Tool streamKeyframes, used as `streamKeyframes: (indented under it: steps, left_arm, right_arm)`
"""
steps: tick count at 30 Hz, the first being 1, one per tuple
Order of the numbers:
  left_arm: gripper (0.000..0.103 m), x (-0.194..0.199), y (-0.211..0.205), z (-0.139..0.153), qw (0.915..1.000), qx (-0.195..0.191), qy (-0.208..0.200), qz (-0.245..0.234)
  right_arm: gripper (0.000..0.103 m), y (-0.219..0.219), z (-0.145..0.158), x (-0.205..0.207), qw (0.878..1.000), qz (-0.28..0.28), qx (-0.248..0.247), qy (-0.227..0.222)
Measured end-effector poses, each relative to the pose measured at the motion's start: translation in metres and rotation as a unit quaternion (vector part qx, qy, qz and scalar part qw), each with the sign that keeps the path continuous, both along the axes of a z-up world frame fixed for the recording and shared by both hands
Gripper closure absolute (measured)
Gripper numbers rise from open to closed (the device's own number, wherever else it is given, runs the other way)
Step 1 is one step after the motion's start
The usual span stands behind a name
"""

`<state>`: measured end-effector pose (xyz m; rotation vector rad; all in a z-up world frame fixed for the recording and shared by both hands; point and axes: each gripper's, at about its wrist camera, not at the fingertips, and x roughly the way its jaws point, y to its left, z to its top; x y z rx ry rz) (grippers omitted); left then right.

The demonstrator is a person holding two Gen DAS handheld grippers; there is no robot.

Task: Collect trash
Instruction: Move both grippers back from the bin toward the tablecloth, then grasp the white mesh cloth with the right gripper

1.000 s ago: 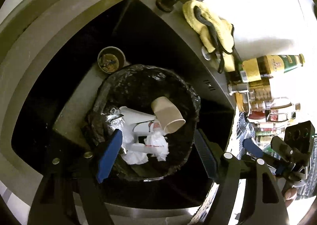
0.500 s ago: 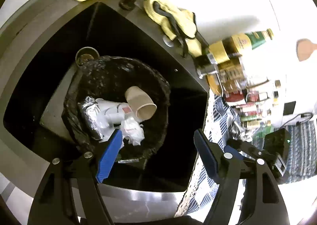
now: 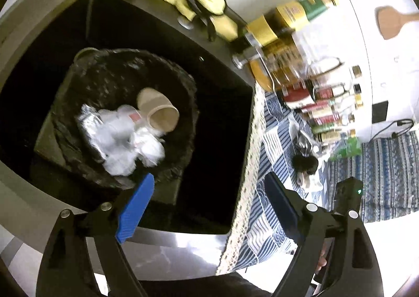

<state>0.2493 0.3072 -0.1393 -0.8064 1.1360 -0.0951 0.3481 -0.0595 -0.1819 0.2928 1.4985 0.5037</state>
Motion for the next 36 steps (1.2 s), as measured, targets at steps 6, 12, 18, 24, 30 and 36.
streamKeyframes:
  steps: [6, 12, 18, 24, 30, 36]
  left_arm:
    - [0.019, 0.013, -0.046, -0.018, 0.9995, -0.014, 0.013, -0.027]
    - [0.019, 0.026, -0.097, -0.018, 0.9985, -0.013, 0.015, -0.052]
    - [0.019, 0.032, -0.141, -0.014, 0.9991, -0.020, 0.010, -0.036]
    - [0.019, 0.025, -0.175, -0.012, 0.9996, -0.006, 0.019, -0.019]
    - [0.019, 0.010, -0.187, -0.007, 0.9993, 0.005, 0.025, 0.027]
    - [0.019, -0.001, -0.203, -0.009, 0.9980, 0.011, 0.036, 0.052]
  right_arm:
    - [0.016, -0.072, -0.009, -0.007, 0.998, -0.043, -0.038, 0.008]
    - [0.016, -0.135, 0.000, -0.002, 0.996, -0.077, -0.042, 0.003]
    - [0.016, -0.182, 0.012, 0.022, 0.995, -0.092, -0.032, -0.005]
    - [0.018, -0.198, 0.011, 0.056, 0.996, -0.088, -0.014, 0.004]
    - [0.045, -0.193, -0.001, 0.087, 0.998, -0.059, -0.002, 0.026]
    - [0.068, -0.191, -0.011, 0.096, 0.999, -0.026, 0.013, 0.041]
